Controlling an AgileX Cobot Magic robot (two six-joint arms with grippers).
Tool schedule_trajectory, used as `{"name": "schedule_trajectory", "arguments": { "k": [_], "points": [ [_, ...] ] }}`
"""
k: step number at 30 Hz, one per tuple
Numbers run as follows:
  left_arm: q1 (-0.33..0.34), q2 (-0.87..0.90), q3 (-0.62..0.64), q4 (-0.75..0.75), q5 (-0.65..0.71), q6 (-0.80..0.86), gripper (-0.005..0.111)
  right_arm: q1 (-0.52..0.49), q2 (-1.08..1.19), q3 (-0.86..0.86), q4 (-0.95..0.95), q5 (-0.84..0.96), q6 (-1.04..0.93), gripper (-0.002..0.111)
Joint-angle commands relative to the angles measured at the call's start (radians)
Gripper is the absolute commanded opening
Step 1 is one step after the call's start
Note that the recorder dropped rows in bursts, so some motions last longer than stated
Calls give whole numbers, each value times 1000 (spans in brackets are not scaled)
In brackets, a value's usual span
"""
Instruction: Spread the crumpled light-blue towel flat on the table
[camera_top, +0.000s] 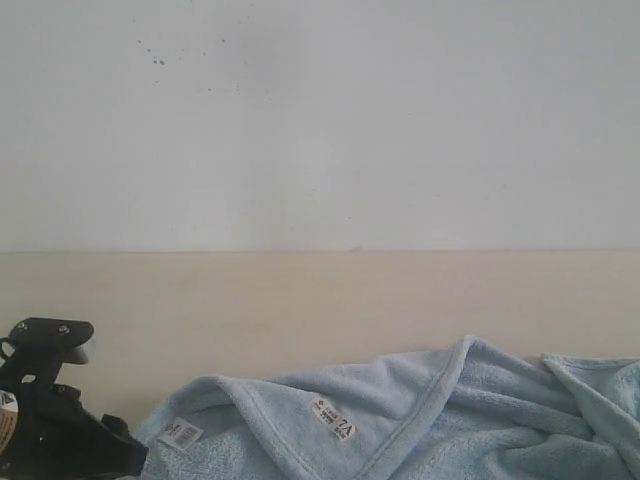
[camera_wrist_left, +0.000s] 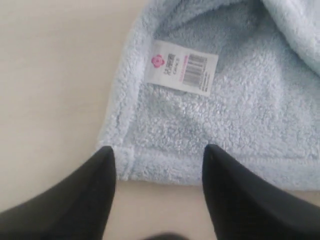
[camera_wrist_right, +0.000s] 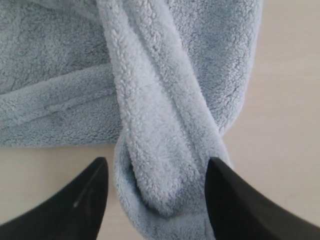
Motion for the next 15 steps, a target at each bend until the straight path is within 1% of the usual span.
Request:
{"name": "schedule_trajectory", "arguments": {
  "k": [1, 6, 15],
  "points": [
    [-22, 6, -41, -1, 18, 13, 52, -3, -9, 4, 2, -15, 4, 55],
    [-30, 36, -63, -1, 95, 51, 52, -3, -9, 4, 5, -3, 4, 55],
    [-30, 156, -71, -1, 84, 62, 52, -3, -9, 4, 9, -3, 4, 55]
  ]
}}
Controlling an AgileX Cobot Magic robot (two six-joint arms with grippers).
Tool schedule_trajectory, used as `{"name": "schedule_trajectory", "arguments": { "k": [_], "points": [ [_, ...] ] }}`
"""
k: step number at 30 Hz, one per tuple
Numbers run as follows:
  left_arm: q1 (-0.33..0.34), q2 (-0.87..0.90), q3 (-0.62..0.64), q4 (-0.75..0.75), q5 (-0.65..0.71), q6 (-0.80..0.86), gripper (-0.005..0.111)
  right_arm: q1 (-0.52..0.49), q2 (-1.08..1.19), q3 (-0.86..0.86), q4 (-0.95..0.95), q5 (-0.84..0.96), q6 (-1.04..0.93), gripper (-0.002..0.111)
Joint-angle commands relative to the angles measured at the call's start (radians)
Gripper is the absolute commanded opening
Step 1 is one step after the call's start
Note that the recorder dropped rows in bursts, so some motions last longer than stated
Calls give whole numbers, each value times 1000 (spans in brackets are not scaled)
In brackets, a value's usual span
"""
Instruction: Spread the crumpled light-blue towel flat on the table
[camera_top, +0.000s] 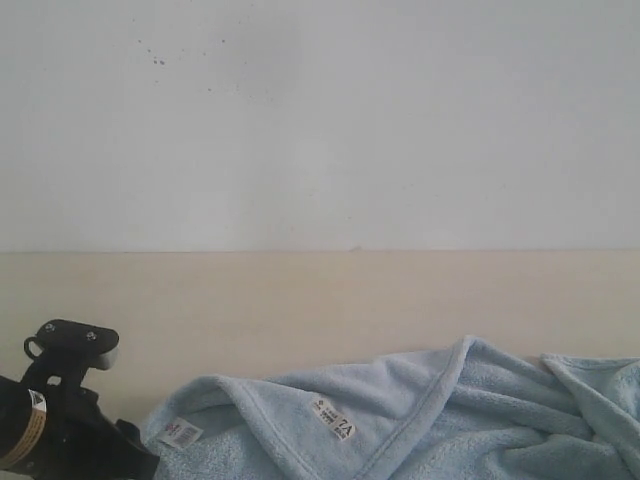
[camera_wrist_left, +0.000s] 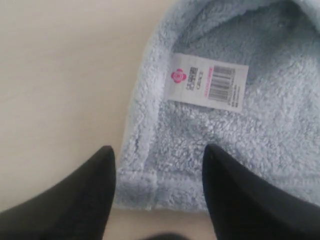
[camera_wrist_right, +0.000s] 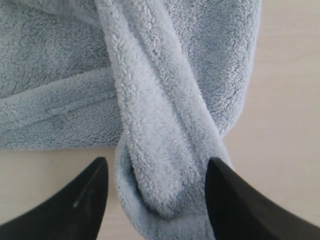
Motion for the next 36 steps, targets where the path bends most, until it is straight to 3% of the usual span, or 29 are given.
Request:
{"name": "schedule_trajectory", "arguments": {
  "k": [1, 7, 10, 12, 13, 17, 22, 32, 36],
  "points": [
    [-6, 65, -14, -1, -12, 4, 52, -3, -9, 4, 6, 2, 0, 55],
    [-6, 138, -16, -1, -49, 4, 50, -3, -11, 4, 6, 4, 0, 55],
    [-6, 161, -14, -1, -96, -5, 27, -3, -11, 4, 6, 8, 0, 53],
    [-6, 164, -14, -1, -132, -5, 8, -3, -11, 4, 4, 13, 0, 45],
    [-6, 164, -14, -1, -149, -5, 4, -3, -11, 4, 4, 16, 0, 40],
    [-6, 164, -14, -1, -165, -22, 4, -3, -20, 4, 4, 22, 0, 31],
    [-6, 101, -14, -1, -171, -29, 4, -3, -138, 4, -71, 48, 44, 31],
    [29, -213, -8, -1, -95, 2, 4, -3, -360, 6, -164, 221, 93, 32],
    [38, -312, 15, -1, -93, 2, 4, -3, -318, 13, -166, 229, 101, 56]
  ]
}}
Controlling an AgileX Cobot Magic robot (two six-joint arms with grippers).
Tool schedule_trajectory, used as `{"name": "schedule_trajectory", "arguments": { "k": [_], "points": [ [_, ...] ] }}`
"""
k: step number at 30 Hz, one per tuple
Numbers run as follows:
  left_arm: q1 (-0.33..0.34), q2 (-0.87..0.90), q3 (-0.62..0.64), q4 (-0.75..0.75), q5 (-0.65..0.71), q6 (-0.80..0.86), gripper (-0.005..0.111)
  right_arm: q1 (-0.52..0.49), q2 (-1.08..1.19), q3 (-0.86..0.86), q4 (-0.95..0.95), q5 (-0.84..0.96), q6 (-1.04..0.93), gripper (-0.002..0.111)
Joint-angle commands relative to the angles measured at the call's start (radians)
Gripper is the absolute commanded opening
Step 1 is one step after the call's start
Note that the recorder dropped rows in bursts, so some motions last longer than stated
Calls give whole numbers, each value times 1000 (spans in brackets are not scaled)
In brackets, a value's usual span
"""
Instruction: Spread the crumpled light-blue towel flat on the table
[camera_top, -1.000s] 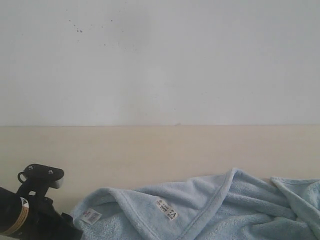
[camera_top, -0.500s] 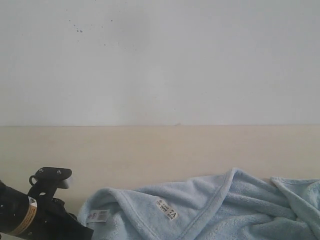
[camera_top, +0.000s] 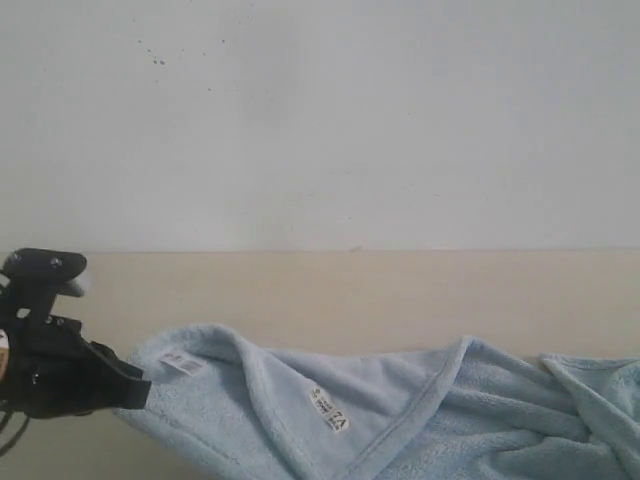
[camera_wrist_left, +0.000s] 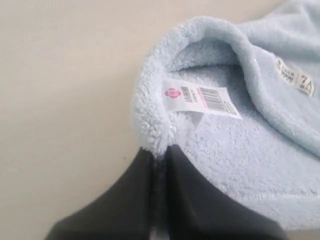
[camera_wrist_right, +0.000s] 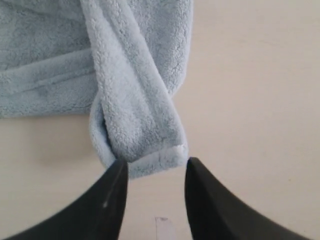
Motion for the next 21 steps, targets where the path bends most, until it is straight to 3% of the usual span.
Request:
{"name": "schedule_trajectory", "arguments": {
  "k": [1, 6, 21],
  "points": [
    [8, -98, 33, 3, 15, 4, 4, -3, 43, 17, -16, 13, 9, 61],
    [8, -123, 58, 3, 13, 4, 4, -3, 96, 26, -22, 13, 15, 55],
    [8, -125, 67, 3, 17, -4, 4, -3, 354, 36, 48, -84, -45, 55]
  ]
}}
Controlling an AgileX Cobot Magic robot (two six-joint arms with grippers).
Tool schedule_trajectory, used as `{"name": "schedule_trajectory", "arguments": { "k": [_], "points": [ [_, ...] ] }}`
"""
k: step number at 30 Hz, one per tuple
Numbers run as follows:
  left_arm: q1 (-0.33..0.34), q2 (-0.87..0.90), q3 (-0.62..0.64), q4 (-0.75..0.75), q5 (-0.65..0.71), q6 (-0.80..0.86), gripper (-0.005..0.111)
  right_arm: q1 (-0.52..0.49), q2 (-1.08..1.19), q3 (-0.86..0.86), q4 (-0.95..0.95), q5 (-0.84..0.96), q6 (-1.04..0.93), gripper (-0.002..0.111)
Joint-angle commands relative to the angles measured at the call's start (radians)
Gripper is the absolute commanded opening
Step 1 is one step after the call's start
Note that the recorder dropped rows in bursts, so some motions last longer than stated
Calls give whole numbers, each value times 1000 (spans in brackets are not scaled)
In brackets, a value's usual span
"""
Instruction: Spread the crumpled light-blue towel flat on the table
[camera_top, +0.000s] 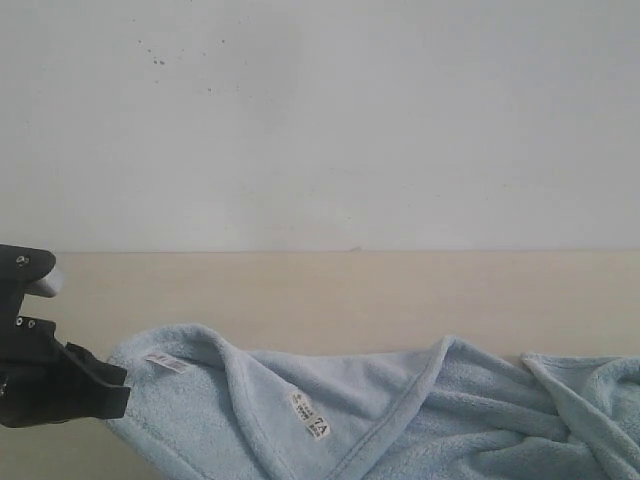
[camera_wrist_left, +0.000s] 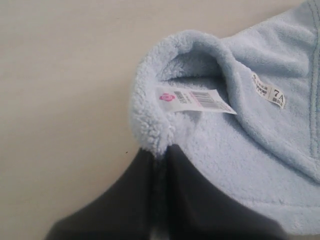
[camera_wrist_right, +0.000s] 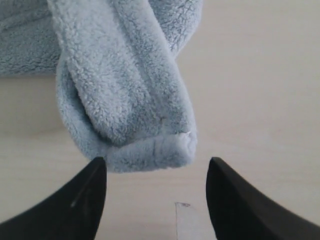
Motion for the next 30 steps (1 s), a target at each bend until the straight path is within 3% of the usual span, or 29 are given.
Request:
{"name": "schedule_trajectory", "arguments": {
  "k": [1, 17, 26, 30],
  "points": [
    [4, -8, 4, 3, 15, -6, 4, -3, 72, 3, 4, -38, -7, 55],
    [4, -8, 4, 3, 23, -6, 4, -3, 200, 41, -14, -158, 12, 53],
    [4, -8, 4, 3, 23, -6, 4, -3, 194, 29, -14, -194, 19, 1],
    [4, -33, 4, 3, 38, -6, 4, -3, 101, -2, -24, -197, 30, 0]
  ]
}}
